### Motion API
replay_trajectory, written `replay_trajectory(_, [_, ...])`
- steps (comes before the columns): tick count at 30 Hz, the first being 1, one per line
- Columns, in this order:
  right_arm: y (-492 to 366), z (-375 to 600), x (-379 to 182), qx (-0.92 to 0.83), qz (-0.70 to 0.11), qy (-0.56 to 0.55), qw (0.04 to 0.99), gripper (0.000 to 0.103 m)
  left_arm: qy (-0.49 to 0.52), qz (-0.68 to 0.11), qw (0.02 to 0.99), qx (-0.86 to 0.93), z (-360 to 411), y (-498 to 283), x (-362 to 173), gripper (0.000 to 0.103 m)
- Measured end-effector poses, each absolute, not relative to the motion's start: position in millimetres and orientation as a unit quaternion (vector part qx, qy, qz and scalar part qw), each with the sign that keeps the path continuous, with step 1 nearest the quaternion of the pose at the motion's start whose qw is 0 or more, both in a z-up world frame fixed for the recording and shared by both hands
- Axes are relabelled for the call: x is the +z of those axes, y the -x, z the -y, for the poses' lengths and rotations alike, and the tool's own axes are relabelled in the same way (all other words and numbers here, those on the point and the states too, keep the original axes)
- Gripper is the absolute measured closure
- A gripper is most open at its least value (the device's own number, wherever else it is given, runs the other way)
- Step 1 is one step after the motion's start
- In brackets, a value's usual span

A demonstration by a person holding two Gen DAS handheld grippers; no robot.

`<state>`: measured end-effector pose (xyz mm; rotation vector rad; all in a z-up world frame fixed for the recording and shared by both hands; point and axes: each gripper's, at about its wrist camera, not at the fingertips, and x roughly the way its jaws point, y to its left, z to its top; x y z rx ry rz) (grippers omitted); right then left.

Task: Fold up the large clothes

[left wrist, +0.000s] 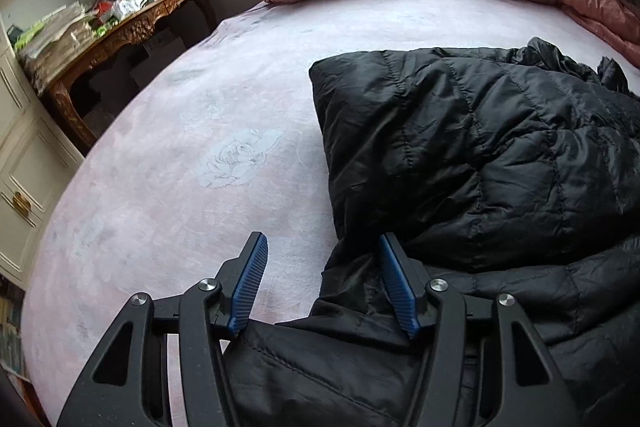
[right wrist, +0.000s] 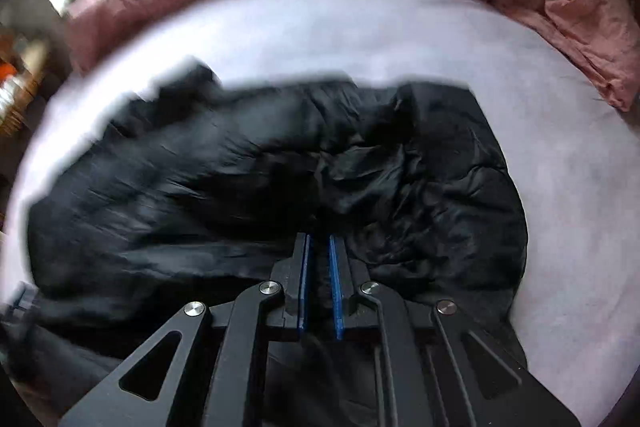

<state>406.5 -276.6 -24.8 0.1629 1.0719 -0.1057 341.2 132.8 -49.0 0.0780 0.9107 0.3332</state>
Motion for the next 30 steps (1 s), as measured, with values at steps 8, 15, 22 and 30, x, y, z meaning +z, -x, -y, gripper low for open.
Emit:
replay_trajectory(8, [-403.4, 294.1, -24.8, -0.059, -0.512, -0.127, 0.847, 0.092, 0.036, -0.423, 0.898, 0.114, -149.8, -336.9, -39.9, 0.049])
replay_trajectory(15, [-371.5, 256.3, 44.0, -0.057, -0.418, -0.071, 0.904, 0.05, 0.099, -0.282, 0.952, 0.064, -152.8, -287.7, 31.7, 0.048])
replay_trajectory(22, [-310.2, 219.9, 115.7, -0.049, -0.277, -0.014, 0.959, 0.017, 0.04, -0.157, 0.987, 0.022, -118.7, -234.0, 80.2, 0.047])
replay_trajectory(30, [-205.7, 216.9, 136.9, -0.091, -0.148, 0.001, 0.985, 0.0, 0.031, -0.031, 0.999, -0.032, -81.3, -171.5, 101.3, 0.04])
